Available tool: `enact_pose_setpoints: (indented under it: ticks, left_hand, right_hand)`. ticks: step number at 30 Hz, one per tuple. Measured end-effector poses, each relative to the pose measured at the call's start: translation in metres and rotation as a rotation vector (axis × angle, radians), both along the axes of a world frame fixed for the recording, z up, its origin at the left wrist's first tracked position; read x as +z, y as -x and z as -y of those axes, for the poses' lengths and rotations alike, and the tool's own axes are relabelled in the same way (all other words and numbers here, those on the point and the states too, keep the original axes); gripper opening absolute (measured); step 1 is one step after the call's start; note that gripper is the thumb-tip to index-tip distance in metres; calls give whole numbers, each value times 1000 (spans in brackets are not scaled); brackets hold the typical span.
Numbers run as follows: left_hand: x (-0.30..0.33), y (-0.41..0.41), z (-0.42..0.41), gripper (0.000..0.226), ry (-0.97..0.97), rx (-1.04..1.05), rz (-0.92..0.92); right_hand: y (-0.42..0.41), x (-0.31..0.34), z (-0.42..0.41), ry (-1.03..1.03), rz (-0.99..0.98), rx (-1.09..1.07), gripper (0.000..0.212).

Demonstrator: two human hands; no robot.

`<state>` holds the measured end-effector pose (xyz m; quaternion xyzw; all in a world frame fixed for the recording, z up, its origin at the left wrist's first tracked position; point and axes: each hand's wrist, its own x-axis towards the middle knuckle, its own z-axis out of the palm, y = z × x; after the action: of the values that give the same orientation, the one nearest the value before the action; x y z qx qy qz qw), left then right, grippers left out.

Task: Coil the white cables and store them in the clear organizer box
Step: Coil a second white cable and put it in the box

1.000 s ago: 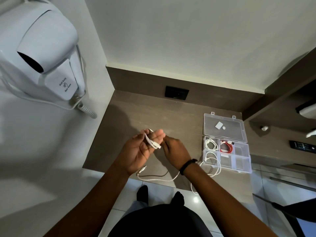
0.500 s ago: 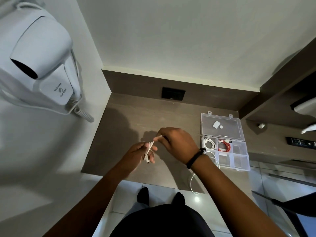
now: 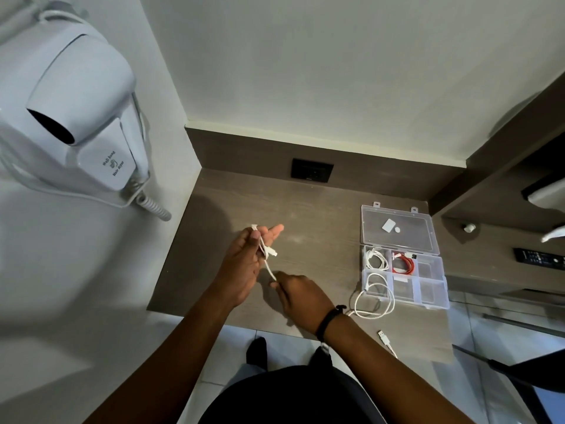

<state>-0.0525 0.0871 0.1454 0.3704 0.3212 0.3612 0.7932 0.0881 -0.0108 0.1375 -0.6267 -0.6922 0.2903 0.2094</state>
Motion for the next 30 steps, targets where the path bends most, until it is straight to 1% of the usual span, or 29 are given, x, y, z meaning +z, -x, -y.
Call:
enact_pose_setpoints:
  ticks: [1, 3, 4, 6, 8, 10, 11, 12, 14, 15, 18, 20, 22, 24, 25, 27, 30]
  left_hand:
    - [-6, 0, 0, 22, -82, 8, -128]
    - [-17, 1, 1, 23, -244, 34, -377]
    - [-24, 2, 2, 22, -307, 24, -464]
    - [-33, 5, 4, 22, -349, -29, -541]
    - [-35, 6, 10, 30, -315, -94, -509]
    - [-34, 5, 16, 48, -271, -181, -441]
    - [-32, 4, 19, 55, -212, -237, -397]
    - [-31, 4, 23, 60, -108, -290, -324]
    - [-24, 3, 29, 64, 90, -375, -164]
    - [-20, 3, 30, 62, 143, -389, -103]
    - [-5, -3, 29, 39, 222, -281, 96]
    - [4, -9, 26, 27, 257, -188, 183]
    - [8, -13, 22, 24, 254, -126, 196]
    - [6, -14, 20, 18, 254, -53, 186]
    - [4, -14, 19, 17, 266, -13, 183]
    - [-1, -13, 17, 17, 303, 56, 187]
    - [-9, -11, 17, 20, 322, 82, 186]
  right_hand:
    - [2, 3, 3, -2, 19, 36, 18]
    - [2, 13, 4, -30, 47, 79, 11]
    - [0, 19, 3, -52, 70, 90, 8]
    - [-7, 32, -1, -94, 145, 104, 10]
    - [-16, 47, -8, -116, 238, 114, 16]
    - [-28, 59, -18, -128, 263, 93, 17]
    - [-35, 64, -25, -131, 231, 73, 15]
    - [-43, 67, -31, -136, 190, 41, 15]
    - [-56, 65, -40, -150, 91, -44, 17]
    - [-60, 61, -43, -152, 30, -90, 19]
    - [-62, 36, -40, -91, -96, -178, 19]
    - [-55, 17, -31, -2, -100, -178, 20]
    - [-43, 2, -18, 38, -102, -176, 21]
    - [-28, -5, -7, 29, -91, -167, 17]
    - [-21, -7, -4, 15, -71, -154, 15]
    - [-12, -7, 2, -36, -38, -160, 20]
    - [-10, 4, 8, -138, -65, -262, 21]
